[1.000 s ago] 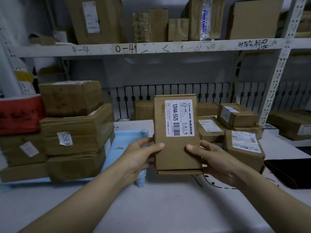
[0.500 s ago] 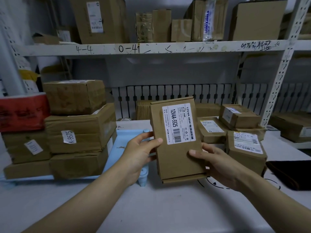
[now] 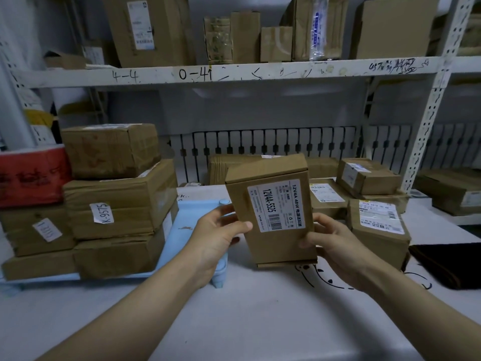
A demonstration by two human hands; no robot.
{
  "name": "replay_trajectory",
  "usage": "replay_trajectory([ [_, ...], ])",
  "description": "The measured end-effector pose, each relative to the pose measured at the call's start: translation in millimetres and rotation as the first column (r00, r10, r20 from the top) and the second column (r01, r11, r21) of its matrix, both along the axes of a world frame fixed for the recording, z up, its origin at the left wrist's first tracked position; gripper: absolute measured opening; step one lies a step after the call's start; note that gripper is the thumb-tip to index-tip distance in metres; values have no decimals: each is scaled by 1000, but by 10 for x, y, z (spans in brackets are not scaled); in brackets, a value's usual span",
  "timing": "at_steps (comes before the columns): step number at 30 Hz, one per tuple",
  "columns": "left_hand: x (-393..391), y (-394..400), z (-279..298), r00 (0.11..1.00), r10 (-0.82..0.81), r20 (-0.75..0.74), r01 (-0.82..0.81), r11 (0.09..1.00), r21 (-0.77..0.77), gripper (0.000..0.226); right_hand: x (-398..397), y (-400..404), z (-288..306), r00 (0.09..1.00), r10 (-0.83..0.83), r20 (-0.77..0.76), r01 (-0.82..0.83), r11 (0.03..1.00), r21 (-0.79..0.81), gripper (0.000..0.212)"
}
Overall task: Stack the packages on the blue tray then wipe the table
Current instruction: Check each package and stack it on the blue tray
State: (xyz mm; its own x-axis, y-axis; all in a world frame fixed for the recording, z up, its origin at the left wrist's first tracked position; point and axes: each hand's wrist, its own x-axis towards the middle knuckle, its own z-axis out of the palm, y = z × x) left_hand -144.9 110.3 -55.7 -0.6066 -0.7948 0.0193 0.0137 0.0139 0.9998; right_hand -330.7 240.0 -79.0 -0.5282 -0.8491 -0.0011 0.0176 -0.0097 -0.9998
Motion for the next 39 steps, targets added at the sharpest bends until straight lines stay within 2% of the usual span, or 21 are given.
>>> replay_trajectory([
  [2,-6,-10,10,1000,11,10,-10,1000,-22,33,-3,-3,-8,997,-49,-54,48,999,-21,37],
  [6,-37,-9,36,992,123,-4,-123,990,-74,58,13,-11,8,966,-181,-185,169,983,-76,37],
  [10,-71,-10,24,970,243,-4,-234,930,-284,60,14,-45,31,915,-292,-279,262,955,-140,40],
  [12,-70,-18,5,961,278,3,-250,867,-431,54,46,-43,55,868,-334,-368,306,943,-135,46],
  [15,-61,5,17,942,335,-13,-248,672,-698,50,34,-37,39,771,-367,-520,356,926,-126,51],
  [18,-79,31,69,926,379,-4,-163,388,-907,55,87,-25,63,644,-360,-675,366,920,-142,44],
  [21,-131,33,116,919,391,47,-22,172,-985,64,109,-33,78,519,-331,-788,362,920,-148,47],
  [24,-209,34,125,912,387,136,122,61,-991,66,146,-50,84,432,-289,-854,328,933,-150,50],
  [28,-255,27,127,912,376,168,167,34,-985,61,170,-52,117,387,-313,-867,276,937,-215,52],
  [31,-224,15,180,919,350,178,159,84,-984,55,131,-50,122,395,-375,-838,256,922,-292,56],
  [36,-146,-51,231,933,311,179,98,261,-960,48,53,-29,107,551,-436,-711,295,899,-323,96],
  [39,-101,-93,218,934,301,191,74,360,-930,47,15,-6,83,654,-418,-630,302,909,-288,100],
])
